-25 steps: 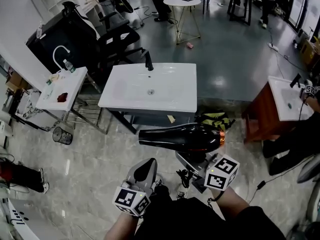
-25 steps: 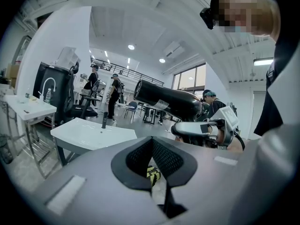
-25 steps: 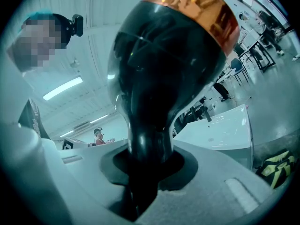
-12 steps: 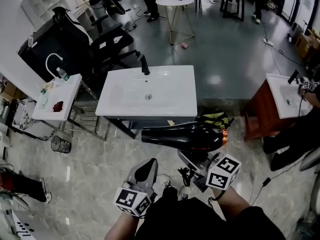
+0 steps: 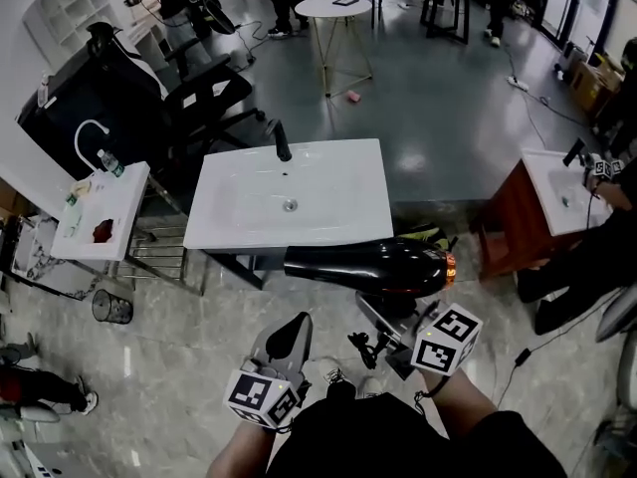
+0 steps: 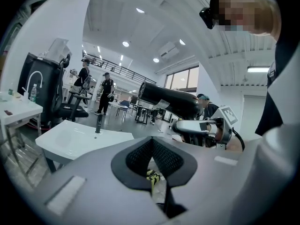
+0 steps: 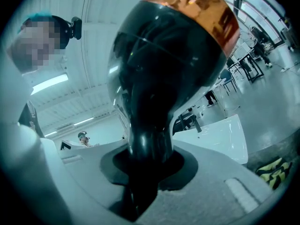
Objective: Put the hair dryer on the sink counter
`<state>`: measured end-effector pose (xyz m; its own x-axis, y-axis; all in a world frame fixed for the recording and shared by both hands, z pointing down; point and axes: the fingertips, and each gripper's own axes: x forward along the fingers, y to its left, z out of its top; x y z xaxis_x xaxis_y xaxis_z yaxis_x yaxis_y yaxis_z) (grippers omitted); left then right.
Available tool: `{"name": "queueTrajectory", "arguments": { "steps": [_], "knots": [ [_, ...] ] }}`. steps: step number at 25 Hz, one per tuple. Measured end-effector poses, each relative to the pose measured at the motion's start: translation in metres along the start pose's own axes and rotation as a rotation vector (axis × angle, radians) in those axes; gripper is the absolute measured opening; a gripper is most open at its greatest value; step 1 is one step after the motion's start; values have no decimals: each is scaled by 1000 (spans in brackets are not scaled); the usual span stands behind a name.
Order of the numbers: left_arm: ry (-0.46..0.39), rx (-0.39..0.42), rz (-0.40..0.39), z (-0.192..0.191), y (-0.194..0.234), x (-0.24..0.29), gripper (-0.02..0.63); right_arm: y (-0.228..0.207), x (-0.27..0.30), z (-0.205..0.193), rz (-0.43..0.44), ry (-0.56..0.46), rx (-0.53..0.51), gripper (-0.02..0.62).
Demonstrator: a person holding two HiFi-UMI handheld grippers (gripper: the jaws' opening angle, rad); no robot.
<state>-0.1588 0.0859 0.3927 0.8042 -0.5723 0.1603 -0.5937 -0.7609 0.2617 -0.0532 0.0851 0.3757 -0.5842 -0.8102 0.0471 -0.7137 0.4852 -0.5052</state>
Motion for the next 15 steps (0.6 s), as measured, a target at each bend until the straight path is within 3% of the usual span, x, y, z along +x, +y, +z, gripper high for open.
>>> {"name": "queueTrajectory", "arguments": {
  "steps": [15],
  "knots": [
    [-11,-19,-102,14,48,28,3,-27,41,31,-117,-55,-24,87]
  ]
}}
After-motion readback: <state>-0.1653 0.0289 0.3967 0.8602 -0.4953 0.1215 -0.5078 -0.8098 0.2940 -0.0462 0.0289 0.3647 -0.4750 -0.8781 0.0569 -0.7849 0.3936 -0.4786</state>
